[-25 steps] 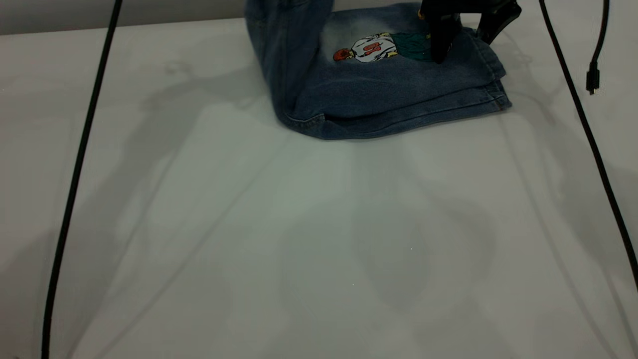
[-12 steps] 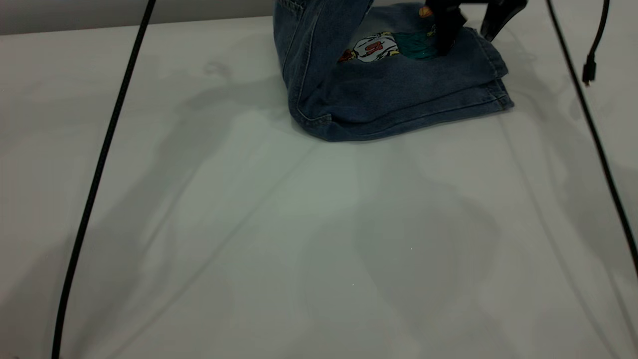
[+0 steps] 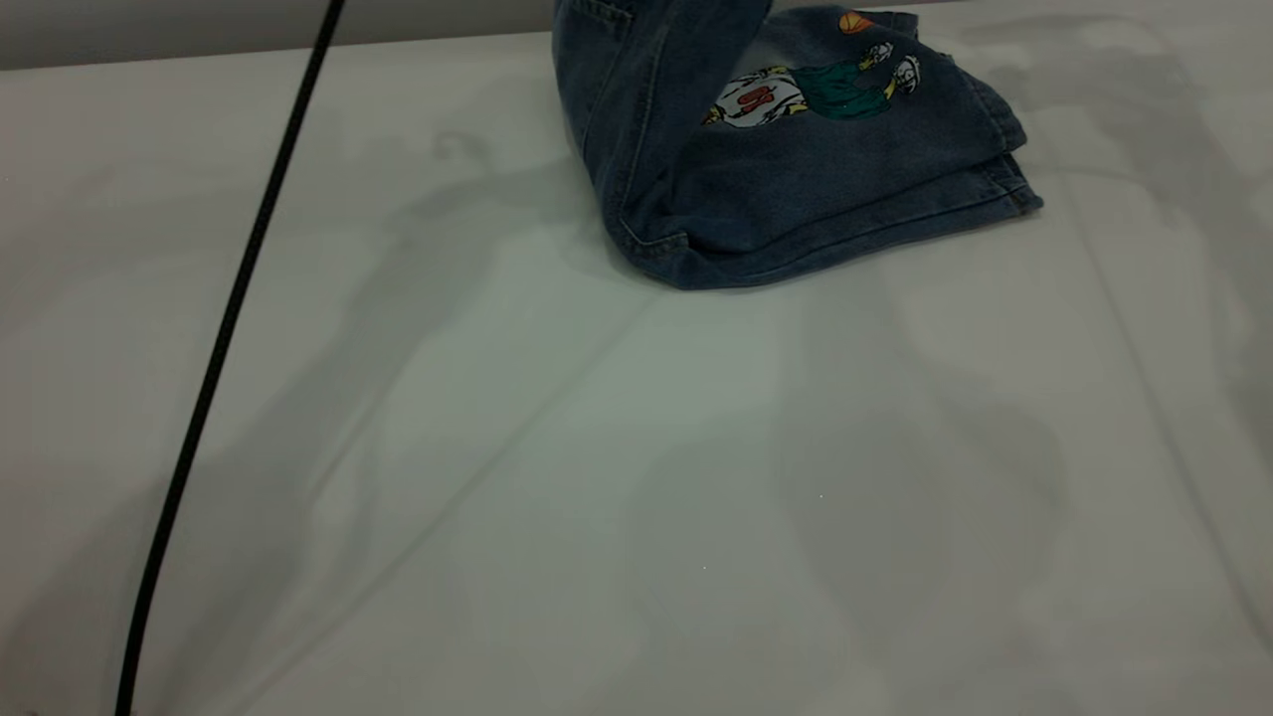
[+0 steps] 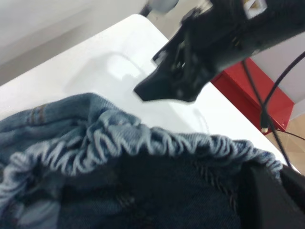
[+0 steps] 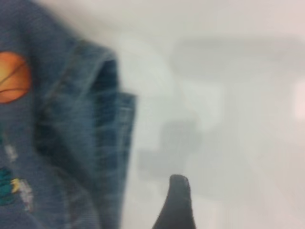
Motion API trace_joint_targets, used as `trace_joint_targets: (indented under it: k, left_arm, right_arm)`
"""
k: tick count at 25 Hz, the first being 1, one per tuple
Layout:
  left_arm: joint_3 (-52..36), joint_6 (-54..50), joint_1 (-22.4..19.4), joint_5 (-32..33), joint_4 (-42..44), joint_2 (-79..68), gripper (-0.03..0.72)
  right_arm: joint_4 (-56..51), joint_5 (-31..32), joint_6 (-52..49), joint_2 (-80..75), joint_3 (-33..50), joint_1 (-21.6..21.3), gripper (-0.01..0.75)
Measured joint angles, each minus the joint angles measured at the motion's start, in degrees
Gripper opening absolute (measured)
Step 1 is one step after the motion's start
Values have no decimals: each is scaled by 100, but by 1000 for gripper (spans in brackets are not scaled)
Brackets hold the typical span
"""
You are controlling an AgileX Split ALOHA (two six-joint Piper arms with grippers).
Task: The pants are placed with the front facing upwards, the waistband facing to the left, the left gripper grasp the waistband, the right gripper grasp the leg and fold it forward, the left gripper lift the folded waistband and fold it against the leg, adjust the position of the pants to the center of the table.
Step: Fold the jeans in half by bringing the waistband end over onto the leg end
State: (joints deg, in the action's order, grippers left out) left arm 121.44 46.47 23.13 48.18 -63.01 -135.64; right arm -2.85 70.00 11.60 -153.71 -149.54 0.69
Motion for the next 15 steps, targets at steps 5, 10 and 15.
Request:
trace_joint_targets:
  k: [5,10,15]
  left_arm:
    - [0,137,335,-403,-46,-272,41]
    - [0,628,691,-1062,-35,-614,41]
    - [0,1200,975,-1623,-46,-862,41]
  right_arm:
    - [-33,0,-49,70,0,-251,547]
    - [-25,0,-49,70,0,-311,547]
    - [-26,0,-49,70,0,-305,547]
